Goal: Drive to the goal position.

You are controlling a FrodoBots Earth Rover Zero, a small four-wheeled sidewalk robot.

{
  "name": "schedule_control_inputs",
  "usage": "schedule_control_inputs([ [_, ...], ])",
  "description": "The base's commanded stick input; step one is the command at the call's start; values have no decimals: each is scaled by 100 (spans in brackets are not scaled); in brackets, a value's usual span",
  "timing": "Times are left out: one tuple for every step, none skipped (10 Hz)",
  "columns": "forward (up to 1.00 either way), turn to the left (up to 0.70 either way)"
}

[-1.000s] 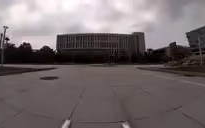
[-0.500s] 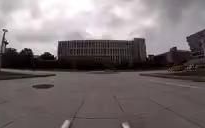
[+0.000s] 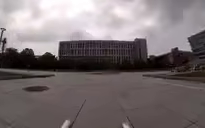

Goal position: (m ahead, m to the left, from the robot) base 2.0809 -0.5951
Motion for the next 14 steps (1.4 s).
schedule_control_inputs([
  [100, -7],
  [100, -5],
  [100, -18],
  [100, -10],
  [100, -3],
  [100, 0],
  [100, 0],
  [100, 0],
  [100, 0],
  [100, 0],
  [100, 0],
  [100, 0],
  [100, 0],
  [100, 0],
])
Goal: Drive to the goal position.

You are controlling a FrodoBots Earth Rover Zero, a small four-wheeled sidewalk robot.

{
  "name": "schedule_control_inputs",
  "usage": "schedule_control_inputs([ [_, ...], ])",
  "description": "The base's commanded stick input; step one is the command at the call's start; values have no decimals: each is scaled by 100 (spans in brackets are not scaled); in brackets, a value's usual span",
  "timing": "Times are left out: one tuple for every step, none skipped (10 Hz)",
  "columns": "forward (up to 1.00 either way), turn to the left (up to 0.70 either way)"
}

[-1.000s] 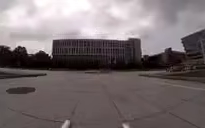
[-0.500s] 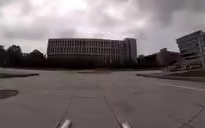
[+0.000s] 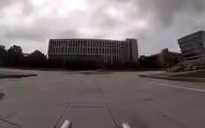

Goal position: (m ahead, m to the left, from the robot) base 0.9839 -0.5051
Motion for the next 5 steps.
schedule_control_inputs([
  [100, 0],
  [100, 0],
  [100, 0],
  [100, 0],
  [100, 0],
])
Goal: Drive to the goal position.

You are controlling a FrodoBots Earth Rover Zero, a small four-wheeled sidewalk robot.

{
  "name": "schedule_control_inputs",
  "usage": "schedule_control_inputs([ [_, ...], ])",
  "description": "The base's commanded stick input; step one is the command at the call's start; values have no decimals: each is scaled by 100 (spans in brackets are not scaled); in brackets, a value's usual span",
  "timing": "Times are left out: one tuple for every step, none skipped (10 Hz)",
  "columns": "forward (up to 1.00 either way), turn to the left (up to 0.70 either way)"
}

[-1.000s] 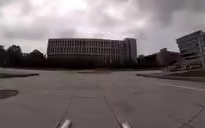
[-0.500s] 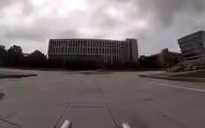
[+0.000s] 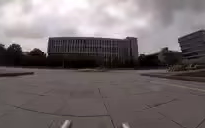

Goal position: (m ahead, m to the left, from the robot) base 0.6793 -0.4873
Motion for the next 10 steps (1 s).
schedule_control_inputs([
  [100, 0],
  [56, 0],
  [9, 0],
  [8, 0],
  [7, 0],
  [6, 0],
  [5, 0],
  [3, 0],
  [2, 0],
  [1, 0],
])
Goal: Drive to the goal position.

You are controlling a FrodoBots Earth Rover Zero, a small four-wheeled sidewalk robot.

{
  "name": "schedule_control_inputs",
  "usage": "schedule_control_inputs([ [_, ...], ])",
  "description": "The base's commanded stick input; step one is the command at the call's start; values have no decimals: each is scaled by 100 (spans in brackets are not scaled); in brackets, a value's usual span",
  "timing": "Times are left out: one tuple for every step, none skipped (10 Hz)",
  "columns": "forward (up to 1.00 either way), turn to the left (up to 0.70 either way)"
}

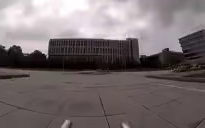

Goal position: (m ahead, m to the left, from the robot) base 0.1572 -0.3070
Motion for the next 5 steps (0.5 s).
schedule_control_inputs([
  [0, 0],
  [0, 0],
  [0, 0],
  [0, 0],
  [0, 0],
])
